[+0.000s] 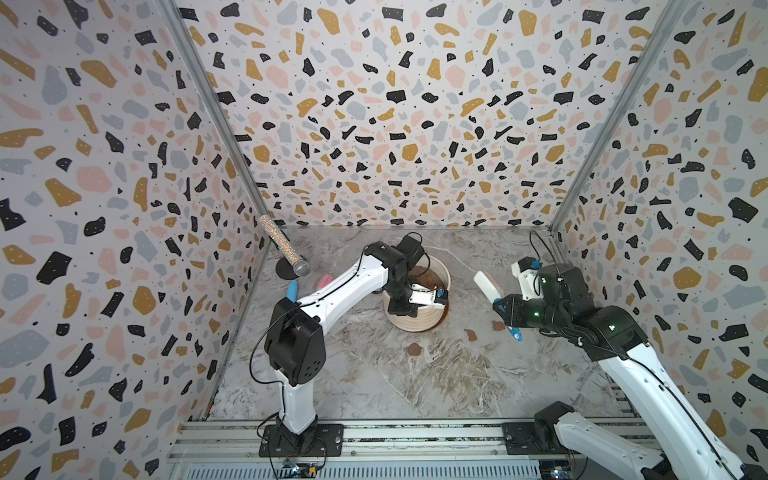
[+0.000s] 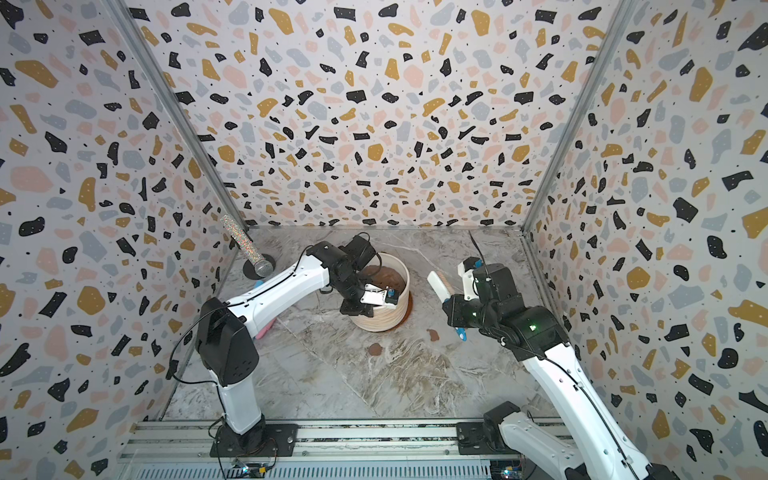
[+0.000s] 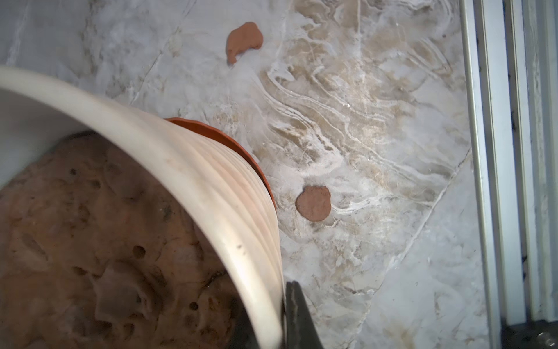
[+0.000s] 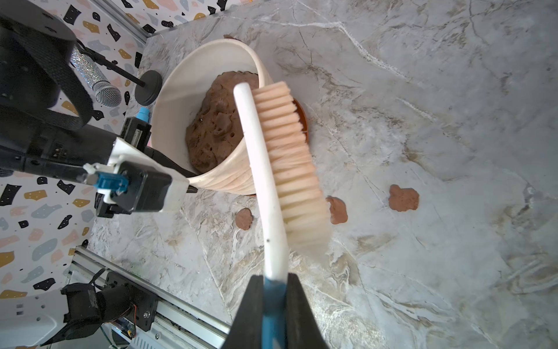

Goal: Scrub the dried mud off the ceramic pot
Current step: Rotate the pot on the tray.

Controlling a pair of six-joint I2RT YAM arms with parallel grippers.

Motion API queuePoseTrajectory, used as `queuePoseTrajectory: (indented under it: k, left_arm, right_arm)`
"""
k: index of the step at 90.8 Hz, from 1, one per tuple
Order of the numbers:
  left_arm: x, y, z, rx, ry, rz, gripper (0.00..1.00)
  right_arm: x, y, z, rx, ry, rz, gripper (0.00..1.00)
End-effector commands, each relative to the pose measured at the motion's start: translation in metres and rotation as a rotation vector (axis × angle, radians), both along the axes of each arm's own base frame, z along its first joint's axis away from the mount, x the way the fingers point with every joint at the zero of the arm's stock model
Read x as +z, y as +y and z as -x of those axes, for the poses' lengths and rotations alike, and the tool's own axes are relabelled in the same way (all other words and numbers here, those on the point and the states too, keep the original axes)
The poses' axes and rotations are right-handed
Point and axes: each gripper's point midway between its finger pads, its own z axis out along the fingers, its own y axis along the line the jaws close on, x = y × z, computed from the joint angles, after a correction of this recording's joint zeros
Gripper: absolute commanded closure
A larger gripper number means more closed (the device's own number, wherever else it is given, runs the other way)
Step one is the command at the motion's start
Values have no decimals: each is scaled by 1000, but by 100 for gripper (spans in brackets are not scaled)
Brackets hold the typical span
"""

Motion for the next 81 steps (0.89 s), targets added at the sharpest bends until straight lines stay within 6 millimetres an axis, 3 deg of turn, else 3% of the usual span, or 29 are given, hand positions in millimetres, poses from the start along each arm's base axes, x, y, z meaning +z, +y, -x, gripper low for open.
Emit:
queuePoseTrajectory:
  k: [1, 23, 34, 46, 60, 73, 81]
  left_arm:
    - [39, -17, -3, 203, -27, 105, 100]
    - [57, -19, -34, 603, -113, 193, 100]
    - [65, -29, -43, 747, -97, 249, 100]
    - [63, -30, -65, 1033, -47, 285, 100]
    - [59, -34, -86, 1246, -16, 299, 100]
    - [51, -39, -108, 1427, -4, 297, 100]
    - [47, -59, -118, 1449, 62, 313, 100]
  right_arm:
    - [21, 0, -3, 9, -58, -10, 100]
    - [23, -3, -8, -2, -70, 10, 100]
    - [23, -10, -12, -40, -79, 28, 100]
    - [14, -28, -13, -123, -57, 69, 100]
    - [2, -45, -10, -131, -82, 142, 100]
    - [-5, -33, -4, 11, -102, 169, 100]
    - [-10, -20, 2, 140, -132, 171, 100]
